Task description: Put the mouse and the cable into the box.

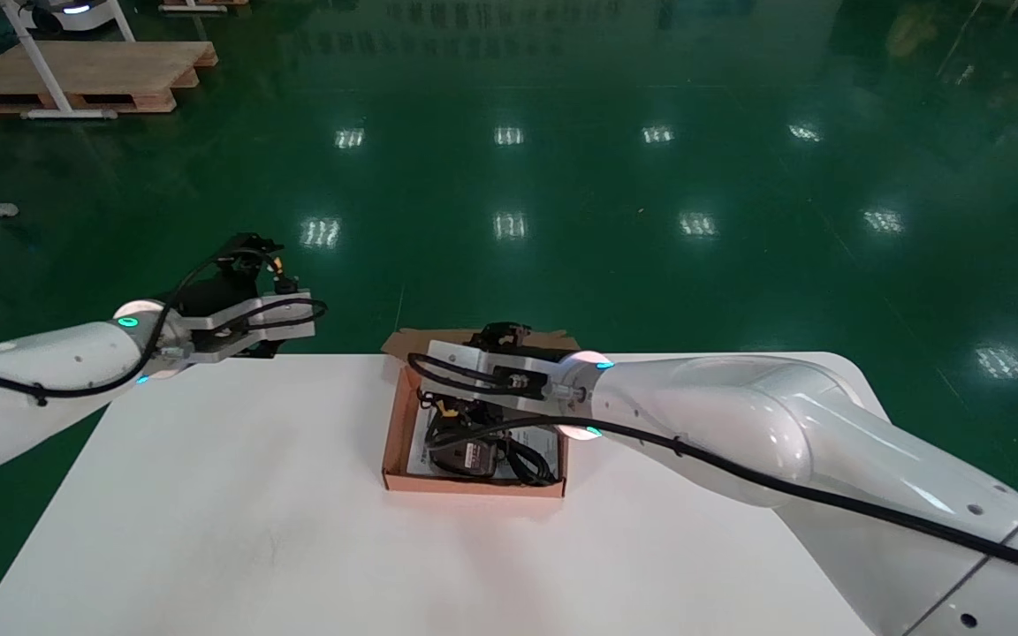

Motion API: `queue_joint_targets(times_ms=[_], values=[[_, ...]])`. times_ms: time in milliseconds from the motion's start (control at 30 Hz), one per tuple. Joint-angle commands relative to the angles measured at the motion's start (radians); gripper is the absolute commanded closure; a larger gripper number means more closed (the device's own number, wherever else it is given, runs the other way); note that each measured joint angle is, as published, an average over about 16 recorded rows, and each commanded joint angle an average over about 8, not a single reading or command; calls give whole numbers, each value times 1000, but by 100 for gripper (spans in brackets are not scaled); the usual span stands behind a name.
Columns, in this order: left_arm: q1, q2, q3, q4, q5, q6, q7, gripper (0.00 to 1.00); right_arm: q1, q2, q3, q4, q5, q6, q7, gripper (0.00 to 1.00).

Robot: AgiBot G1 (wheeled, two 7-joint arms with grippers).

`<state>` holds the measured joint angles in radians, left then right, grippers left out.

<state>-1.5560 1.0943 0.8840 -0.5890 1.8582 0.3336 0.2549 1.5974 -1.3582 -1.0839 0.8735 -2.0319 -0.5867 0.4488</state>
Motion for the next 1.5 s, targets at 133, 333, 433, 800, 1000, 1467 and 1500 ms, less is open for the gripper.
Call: queue_joint_targets(times_ms=[133,333,433,800,1000,1467,1500], values=[[0,0,0,0,-1,0,1,0,-4,12,-2,19,-5,21,-1,0],[0,0,0,0,-1,0,0,0,-20,14,-5,20,-51,113,6,0],[0,0,0,0,-1,0,-1,0,-24,11,-6,12,-65,137,11,0],[3,-3,-4,-4,-8,7,-3,0,-38,32,15,26,-29,107,2,0],[36,-36,-46,-52,-86,87,-34,0,-83,96,87,60,91,17,-21,0],[149,-150,-188,-215,-350,360,-138,0,-199,269,277,153,411,-228,-85,0],[157,-158,-198,-227,-369,379,-145,0,-208,281,290,159,434,-246,-89,0]])
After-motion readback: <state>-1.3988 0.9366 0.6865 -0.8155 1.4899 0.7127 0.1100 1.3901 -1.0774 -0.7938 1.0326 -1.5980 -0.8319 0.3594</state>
